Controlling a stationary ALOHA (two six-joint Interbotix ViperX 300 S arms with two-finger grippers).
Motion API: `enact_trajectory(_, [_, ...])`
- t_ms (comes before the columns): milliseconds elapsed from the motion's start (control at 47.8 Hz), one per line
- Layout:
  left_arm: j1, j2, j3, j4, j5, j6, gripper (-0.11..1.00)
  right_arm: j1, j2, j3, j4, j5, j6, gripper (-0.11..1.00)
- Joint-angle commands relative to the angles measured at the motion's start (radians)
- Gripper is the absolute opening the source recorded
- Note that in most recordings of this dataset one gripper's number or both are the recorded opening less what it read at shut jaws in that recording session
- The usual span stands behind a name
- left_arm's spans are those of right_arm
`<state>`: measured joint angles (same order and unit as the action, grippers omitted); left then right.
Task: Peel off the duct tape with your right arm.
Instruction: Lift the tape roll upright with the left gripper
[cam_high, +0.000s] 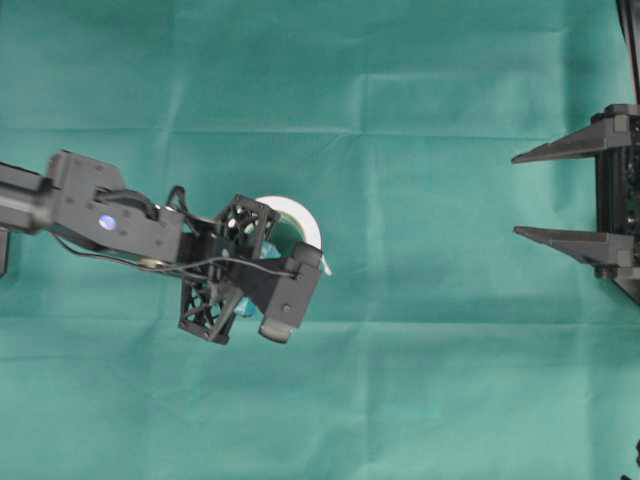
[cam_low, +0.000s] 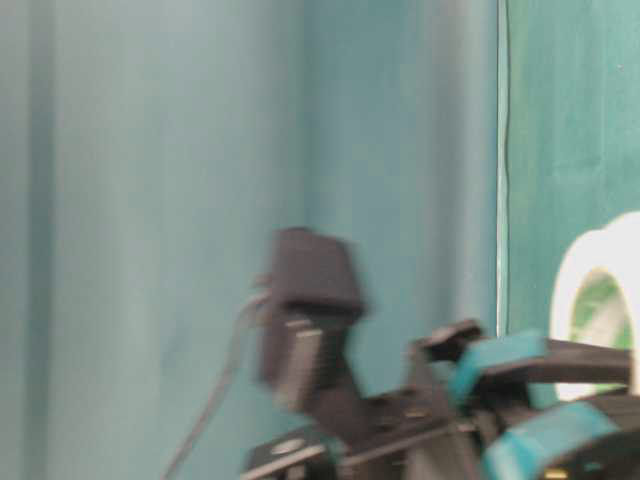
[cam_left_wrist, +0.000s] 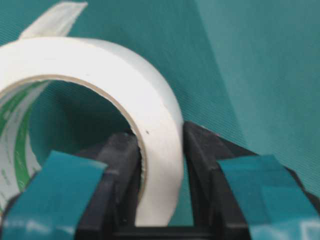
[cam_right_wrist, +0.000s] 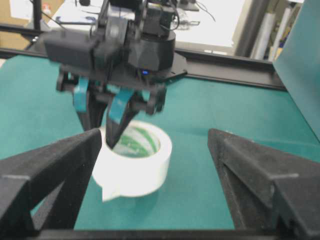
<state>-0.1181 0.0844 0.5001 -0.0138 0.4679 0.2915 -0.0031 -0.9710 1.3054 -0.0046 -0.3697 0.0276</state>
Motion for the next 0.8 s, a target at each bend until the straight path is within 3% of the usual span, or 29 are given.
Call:
enact_trajectory(0, [-0.006, -0.078, -0.018, 0.002, 0.008, 0.002, 0.22, -0.002, 0.002, -0.009, -0.002, -0.015, 0.008, 0.82])
enact_trajectory(481, [-0.003, -0.230, -0.078, 0.003, 0.166, 0.002, 0.22, -0.002, 0.017, -0.023, -0.002, -0.015, 0.025, 0.82])
enact_trajectory(774, [0.066, -0.224, -0.097, 0.003, 0.184, 0.000, 0.22, 0.000, 0.101, -0.081, -0.002, -0.015, 0.023, 0.82])
